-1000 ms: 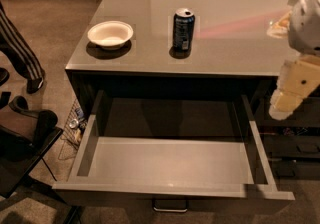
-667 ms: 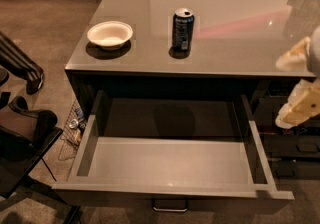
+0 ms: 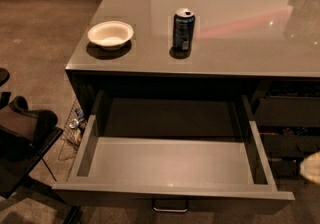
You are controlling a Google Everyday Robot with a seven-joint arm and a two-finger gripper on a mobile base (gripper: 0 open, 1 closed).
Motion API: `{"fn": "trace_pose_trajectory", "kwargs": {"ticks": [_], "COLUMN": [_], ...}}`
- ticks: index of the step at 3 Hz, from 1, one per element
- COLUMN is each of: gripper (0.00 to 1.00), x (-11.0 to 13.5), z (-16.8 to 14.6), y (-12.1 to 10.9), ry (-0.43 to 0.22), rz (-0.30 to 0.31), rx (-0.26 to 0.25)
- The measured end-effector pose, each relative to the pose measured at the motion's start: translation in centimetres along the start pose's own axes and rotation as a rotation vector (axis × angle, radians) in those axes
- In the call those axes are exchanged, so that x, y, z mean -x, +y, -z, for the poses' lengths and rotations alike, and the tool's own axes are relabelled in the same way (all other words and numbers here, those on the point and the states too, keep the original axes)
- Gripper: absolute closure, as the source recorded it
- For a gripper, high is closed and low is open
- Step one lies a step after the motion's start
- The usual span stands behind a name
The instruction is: Close top drawer
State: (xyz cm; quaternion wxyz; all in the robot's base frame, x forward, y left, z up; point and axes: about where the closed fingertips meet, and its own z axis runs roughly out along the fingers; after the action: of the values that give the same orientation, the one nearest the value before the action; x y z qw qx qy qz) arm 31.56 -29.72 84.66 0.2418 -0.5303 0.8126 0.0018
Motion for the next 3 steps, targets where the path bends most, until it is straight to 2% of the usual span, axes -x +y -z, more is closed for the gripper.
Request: {"fn": "trace_pose_trajectory", "kwargs": {"ticks": [1, 2, 3], "gripper": [1.00, 1.00, 1.00], "x": [-4.1, -4.2, -4.0], "z": [-4.4, -5.0, -6.2], "y": [6.9, 7.9, 8.6], "ry": [-0.065, -0.054, -0.085], "rz": [-0.092, -0.095, -0.104], "rx": [0.022, 0.053, 0.069]}}
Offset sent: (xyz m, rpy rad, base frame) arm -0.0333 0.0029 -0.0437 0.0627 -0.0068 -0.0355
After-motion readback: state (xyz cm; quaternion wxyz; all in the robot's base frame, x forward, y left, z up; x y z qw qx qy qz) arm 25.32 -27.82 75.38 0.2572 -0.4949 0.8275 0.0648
